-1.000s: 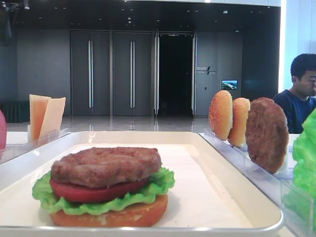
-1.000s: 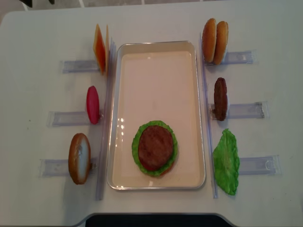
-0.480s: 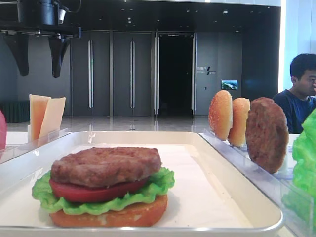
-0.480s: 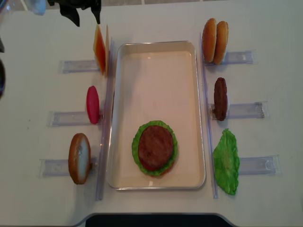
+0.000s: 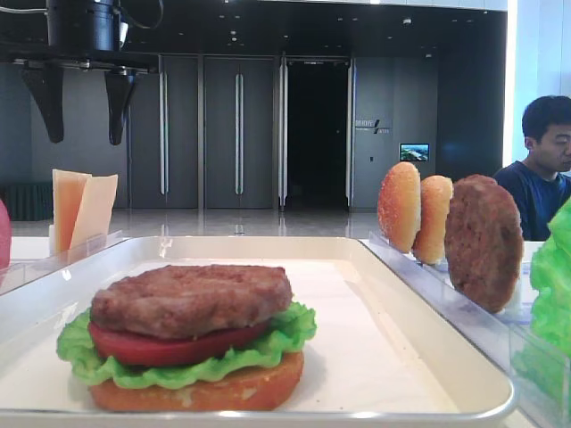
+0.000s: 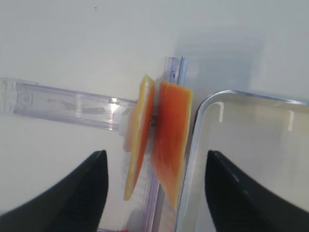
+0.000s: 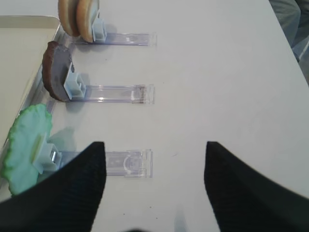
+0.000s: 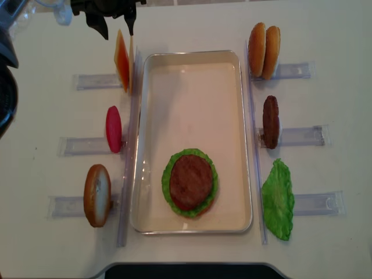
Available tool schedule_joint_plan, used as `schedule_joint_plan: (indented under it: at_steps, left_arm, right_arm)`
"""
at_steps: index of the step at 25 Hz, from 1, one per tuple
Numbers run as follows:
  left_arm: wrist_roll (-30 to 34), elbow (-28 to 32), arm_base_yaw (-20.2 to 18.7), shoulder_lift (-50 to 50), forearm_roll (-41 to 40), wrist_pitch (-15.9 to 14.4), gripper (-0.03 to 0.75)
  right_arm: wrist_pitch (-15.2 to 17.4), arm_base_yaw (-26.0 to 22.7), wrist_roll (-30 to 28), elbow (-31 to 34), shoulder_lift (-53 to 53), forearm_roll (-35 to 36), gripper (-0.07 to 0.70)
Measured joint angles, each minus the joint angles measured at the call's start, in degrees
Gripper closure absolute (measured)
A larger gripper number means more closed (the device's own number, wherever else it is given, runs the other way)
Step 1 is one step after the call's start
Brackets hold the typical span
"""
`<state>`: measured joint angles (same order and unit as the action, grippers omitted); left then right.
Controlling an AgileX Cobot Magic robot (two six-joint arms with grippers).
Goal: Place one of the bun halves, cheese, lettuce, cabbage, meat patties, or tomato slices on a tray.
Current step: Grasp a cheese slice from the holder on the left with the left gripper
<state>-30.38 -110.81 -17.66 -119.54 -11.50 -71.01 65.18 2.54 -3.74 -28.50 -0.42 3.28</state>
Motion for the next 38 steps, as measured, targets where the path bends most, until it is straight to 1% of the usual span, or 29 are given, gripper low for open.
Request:
schedule_joint_plan:
  at_steps: [8, 13, 22, 30, 33, 38]
  left_arm:
    - [-0.7, 0.0, -0.2, 0.0, 1.0, 0.1, 0.234]
    - [-1.1, 0.0, -1.0, -0.1, 1.0, 1.8, 0.234]
    - [-1.1, 0.0, -2.0, -3.0, 0.9, 1.8, 0.234]
    - [-0.7, 0.0, -2.8, -5.0, 0.3, 2.8, 0.234]
    - [0.7, 0.0, -2.8, -5.0, -0.1, 2.8, 0.234]
    - [2.6, 0.0, -2.8, -5.1, -0.2, 3.0, 0.274]
  right_arm:
    - [0.0, 0.0, 0.0, 0.0, 0.0, 0.0, 0.178]
    - [0.0, 0.0, 0.0, 0.0, 0.0, 0.0, 0.178]
    - [0.0, 0.0, 0.0, 0.0, 0.0, 0.0, 0.178]
    - [0.0, 0.0, 0.0, 0.0, 0.0, 0.0, 0.178]
    - [0.0, 0.0, 0.0, 0.0, 0.0, 0.0, 0.178]
    - [0.0, 0.0, 0.0, 0.0, 0.0, 0.0, 0.178]
